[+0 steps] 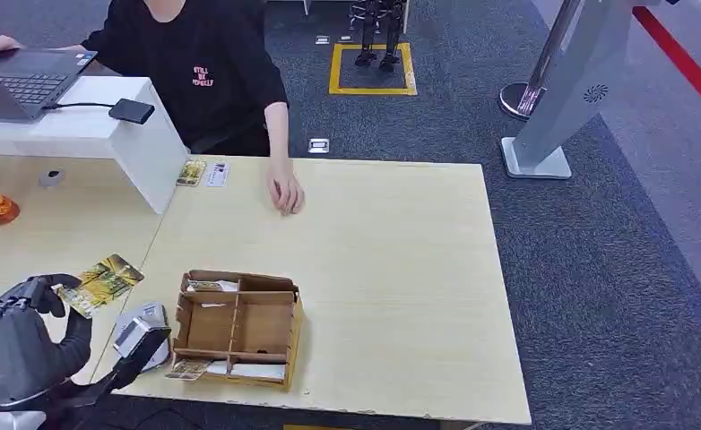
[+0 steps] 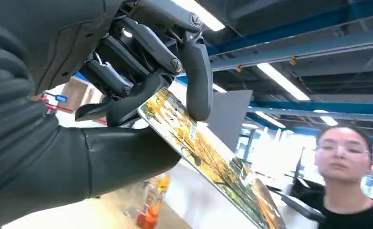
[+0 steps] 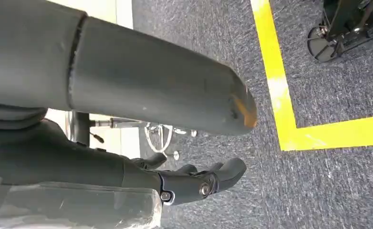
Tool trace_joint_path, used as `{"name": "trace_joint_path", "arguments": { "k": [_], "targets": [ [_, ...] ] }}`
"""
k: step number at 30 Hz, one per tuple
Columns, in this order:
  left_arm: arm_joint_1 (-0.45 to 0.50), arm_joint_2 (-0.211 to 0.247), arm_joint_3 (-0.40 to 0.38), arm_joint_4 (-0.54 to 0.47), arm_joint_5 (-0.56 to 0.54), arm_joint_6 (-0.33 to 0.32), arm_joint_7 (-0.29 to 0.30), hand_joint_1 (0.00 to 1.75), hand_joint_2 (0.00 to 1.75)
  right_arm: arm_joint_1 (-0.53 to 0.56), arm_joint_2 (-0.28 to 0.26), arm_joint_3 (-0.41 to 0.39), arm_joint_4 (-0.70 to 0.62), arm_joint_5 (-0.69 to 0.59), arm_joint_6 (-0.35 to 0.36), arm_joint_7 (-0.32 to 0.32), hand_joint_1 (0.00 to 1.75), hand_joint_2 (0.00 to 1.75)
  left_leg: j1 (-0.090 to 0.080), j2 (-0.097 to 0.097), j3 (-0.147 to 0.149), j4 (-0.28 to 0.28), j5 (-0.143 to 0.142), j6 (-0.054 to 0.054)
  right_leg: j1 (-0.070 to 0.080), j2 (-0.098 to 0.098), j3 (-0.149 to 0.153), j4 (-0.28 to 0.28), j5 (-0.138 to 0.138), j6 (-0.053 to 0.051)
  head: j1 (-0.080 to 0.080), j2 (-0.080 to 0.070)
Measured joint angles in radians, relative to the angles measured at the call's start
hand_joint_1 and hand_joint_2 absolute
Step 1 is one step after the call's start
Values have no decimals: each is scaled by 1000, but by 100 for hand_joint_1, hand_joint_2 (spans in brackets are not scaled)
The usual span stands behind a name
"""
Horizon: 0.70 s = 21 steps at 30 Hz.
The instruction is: Pass the card to the sensor for recognition and then transmit it.
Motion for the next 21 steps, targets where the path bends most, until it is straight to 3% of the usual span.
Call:
{"name": "trace_joint_path", "arguments": {
  "k": [8,14,21],
  "targets": [
    [-78,0,109,47,55,-63,-8,175,175,-2,-11,16,8,22,5,3,0,0,0,0,0,0,0,0,0,0,0,0,0,0,0,0],
    [-195,2,176,158,111,-117,-26,175,175,-5,-24,36,14,42,13,5,0,0,0,0,0,0,1,0,0,0,0,0,1,-1,0,0],
    [-342,10,190,307,137,-150,-40,175,175,-9,-38,56,24,53,19,5,0,0,0,0,0,0,2,0,0,0,0,0,2,0,0,0]
  ]
}}
